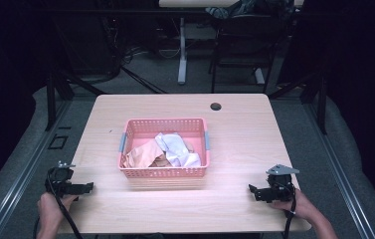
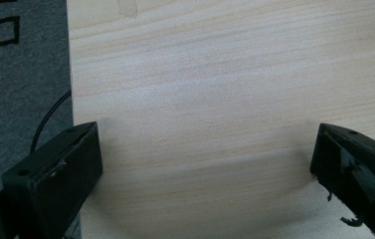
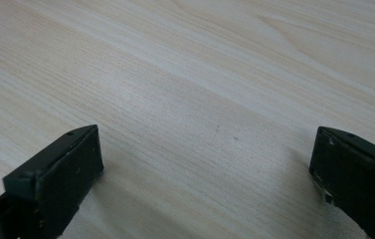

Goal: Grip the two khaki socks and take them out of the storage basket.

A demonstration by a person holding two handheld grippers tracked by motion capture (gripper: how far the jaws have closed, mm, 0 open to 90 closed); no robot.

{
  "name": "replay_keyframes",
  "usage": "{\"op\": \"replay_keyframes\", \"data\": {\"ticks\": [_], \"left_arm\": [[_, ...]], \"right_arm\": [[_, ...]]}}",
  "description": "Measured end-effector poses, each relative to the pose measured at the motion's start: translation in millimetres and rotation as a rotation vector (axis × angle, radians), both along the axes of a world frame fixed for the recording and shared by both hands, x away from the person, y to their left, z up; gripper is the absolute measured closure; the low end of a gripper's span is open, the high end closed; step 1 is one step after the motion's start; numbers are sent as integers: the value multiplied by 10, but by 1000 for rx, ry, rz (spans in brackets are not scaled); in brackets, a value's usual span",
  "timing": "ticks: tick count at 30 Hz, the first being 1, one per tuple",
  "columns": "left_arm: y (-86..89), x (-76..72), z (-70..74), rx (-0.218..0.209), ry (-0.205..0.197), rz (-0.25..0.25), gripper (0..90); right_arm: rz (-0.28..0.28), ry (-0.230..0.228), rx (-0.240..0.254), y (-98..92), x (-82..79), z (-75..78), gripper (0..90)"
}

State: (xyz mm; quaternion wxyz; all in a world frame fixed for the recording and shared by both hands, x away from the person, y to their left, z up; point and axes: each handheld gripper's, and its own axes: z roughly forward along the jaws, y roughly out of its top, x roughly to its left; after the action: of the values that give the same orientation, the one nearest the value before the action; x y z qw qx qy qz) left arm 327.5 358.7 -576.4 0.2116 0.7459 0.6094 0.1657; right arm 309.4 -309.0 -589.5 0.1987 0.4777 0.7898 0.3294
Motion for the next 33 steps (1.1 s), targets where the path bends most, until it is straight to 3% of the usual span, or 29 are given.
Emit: {"op": "replay_keyframes", "data": {"ticks": [11, 15, 29, 33], "left_arm": [[10, 32, 20, -5, 22, -20, 1], [10, 18, 38, -8, 7, -26, 2], [-124, 2, 335, -23, -46, -71, 3], [-186, 10, 458, -58, -52, -101, 3]], "right_arm": [[1, -2, 0, 0, 1, -1, 0], [1, -2, 0, 0, 1, -1, 0], [0, 0, -8, -1, -3, 5, 0], [1, 0, -7, -1, -1, 4, 0]]}}
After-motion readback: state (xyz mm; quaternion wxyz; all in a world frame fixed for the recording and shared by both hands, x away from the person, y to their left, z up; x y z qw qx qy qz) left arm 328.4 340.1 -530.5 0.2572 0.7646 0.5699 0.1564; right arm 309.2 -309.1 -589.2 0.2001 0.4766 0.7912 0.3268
